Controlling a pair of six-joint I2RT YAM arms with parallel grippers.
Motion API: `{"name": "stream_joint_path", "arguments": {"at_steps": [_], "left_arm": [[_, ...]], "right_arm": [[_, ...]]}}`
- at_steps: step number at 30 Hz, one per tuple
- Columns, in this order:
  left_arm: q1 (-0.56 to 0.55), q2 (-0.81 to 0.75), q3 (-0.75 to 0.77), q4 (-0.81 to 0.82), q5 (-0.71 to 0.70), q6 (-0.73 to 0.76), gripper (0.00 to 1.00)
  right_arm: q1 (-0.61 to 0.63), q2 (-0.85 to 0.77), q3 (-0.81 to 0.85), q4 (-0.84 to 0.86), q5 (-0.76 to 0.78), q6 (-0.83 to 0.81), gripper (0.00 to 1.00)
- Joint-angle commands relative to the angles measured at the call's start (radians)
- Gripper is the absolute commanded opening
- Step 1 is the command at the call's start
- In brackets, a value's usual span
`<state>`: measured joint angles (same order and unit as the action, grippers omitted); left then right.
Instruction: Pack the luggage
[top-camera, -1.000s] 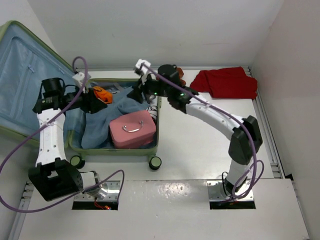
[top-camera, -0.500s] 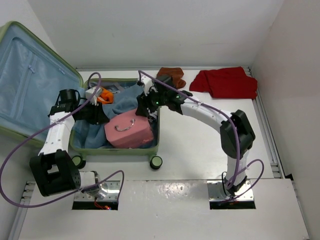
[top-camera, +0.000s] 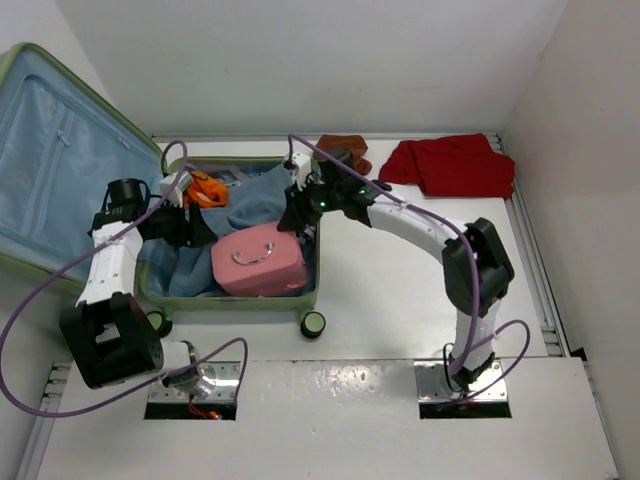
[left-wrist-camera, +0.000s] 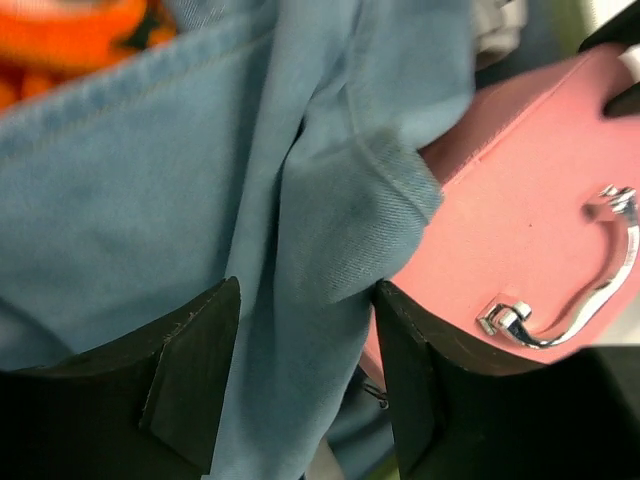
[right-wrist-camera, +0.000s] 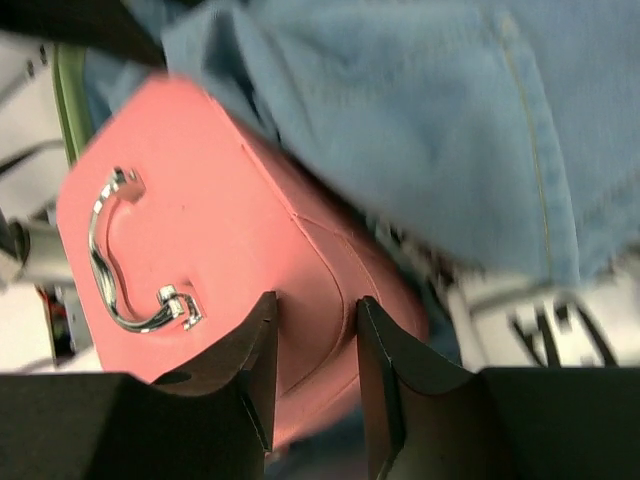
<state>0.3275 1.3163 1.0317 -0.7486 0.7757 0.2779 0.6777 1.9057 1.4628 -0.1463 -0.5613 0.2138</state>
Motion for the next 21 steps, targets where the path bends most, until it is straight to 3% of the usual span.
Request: {"name": "stream_joint_path", "arguments": {"at_steps": [1, 8, 12, 16, 19, 21], "left_arm": [[0.005, -0.025, 0.08, 0.018, 0.14, -0.02, 0.62], [-0.024, 0.075, 0.084, 0.081, 0.119, -0.092, 0.58], [-0.099, 0.1, 0.047, 0.138, -0.012, -0.118, 0.55], [-0.272, 0.09, 0.004, 0.158, -0.208, -0.108, 0.49], [-0.34, 0.103, -0.027, 0.158, -0.384, -0.14, 0.44], [-0.351, 0.113, -0.05, 0.147, -0.429, -0.152, 0.41]], "right_arm": [[0.025, -0.077, -0.111, -0.275, -0.031, -0.126, 0.16], [0.042, -0.2, -0.226, -0.375, -0.031, -0.206, 0.12], [0.048, -0.255, -0.281, -0.398, -0.034, -0.231, 0.11], [0.049, -0.293, -0.318, -0.386, -0.032, -0.185, 0.1], [0.037, -0.321, -0.308, -0.381, -0.012, -0.16, 0.16], [-0.013, -0.339, -0.296, -0.352, 0.02, -0.095, 0.27]]}}
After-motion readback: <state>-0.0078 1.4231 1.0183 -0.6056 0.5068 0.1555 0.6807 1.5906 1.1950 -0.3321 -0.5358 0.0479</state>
